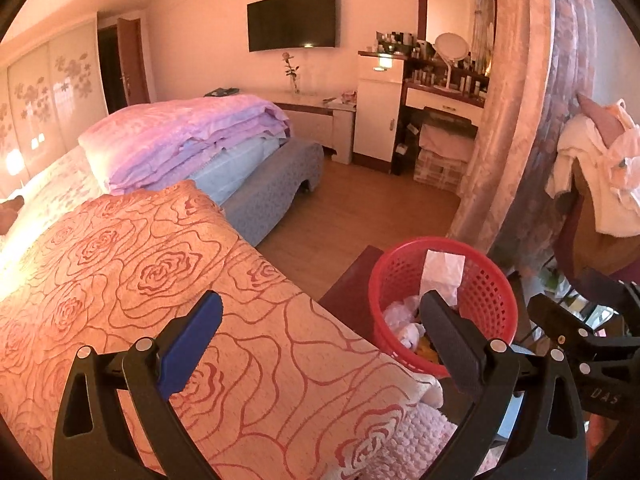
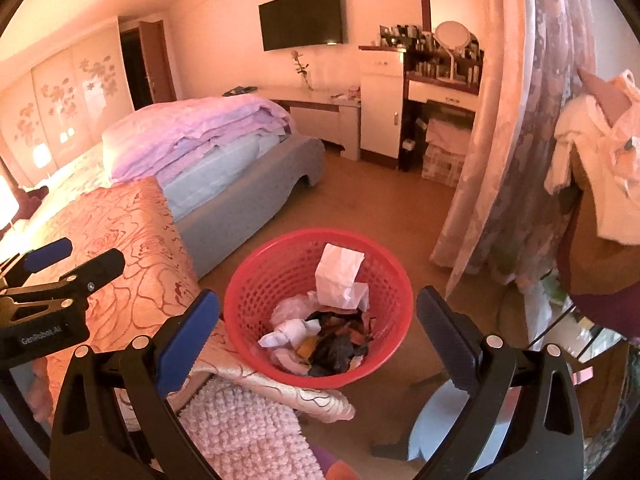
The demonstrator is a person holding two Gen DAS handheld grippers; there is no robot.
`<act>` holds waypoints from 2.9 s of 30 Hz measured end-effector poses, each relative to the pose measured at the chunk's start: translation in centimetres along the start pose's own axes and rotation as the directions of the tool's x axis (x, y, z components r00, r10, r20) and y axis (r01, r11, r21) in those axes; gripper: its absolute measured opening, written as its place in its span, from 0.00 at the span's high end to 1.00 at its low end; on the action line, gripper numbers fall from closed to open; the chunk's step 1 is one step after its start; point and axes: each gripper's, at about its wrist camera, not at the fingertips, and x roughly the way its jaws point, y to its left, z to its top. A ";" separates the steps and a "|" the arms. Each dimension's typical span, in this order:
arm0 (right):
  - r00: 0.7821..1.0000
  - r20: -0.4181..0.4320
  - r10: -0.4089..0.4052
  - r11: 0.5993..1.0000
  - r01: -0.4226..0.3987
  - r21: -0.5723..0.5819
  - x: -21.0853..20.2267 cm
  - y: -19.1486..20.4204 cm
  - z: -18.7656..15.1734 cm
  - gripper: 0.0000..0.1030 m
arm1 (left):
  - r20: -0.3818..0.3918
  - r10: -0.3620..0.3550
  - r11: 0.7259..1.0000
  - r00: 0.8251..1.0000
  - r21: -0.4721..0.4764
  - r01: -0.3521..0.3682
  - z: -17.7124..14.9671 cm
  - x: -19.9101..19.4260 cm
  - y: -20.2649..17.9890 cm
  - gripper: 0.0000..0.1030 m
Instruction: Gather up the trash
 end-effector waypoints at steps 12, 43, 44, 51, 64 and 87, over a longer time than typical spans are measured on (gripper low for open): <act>1.000 -0.009 0.019 0.999 -0.018 0.038 0.1 -0.4 -0.6 0.07 | -0.014 0.009 1.000 1.000 0.006 -0.009 -0.4 -0.2 -0.4 0.08; 1.000 -0.008 0.020 0.999 -0.019 0.049 -0.1 -0.7 -0.6 0.07 | -0.018 0.013 0.999 1.000 0.033 -0.013 -1.2 -0.5 -1.4 0.08; 1.000 -0.008 0.020 0.999 -0.020 0.049 -0.1 -0.8 -0.6 0.07 | -0.018 0.014 0.999 1.000 0.033 -0.014 -1.1 -0.5 -1.4 0.08; 1.000 -0.009 0.020 0.999 -0.019 0.051 -0.1 -0.8 -0.5 0.07 | -0.019 0.016 0.999 1.000 0.034 -0.015 -1.1 -0.5 -1.5 0.08; 1.000 -0.010 0.021 0.999 -0.020 0.050 -0.1 -0.9 -0.5 0.07 | -0.020 0.013 0.999 1.000 0.033 -0.012 -1.1 -0.5 -1.6 0.08; 1.000 -0.011 0.021 0.998 -0.020 0.052 -0.2 -0.9 -0.4 0.07 | -0.020 0.021 0.999 1.000 0.038 -0.020 -1.3 -0.5 -1.7 0.08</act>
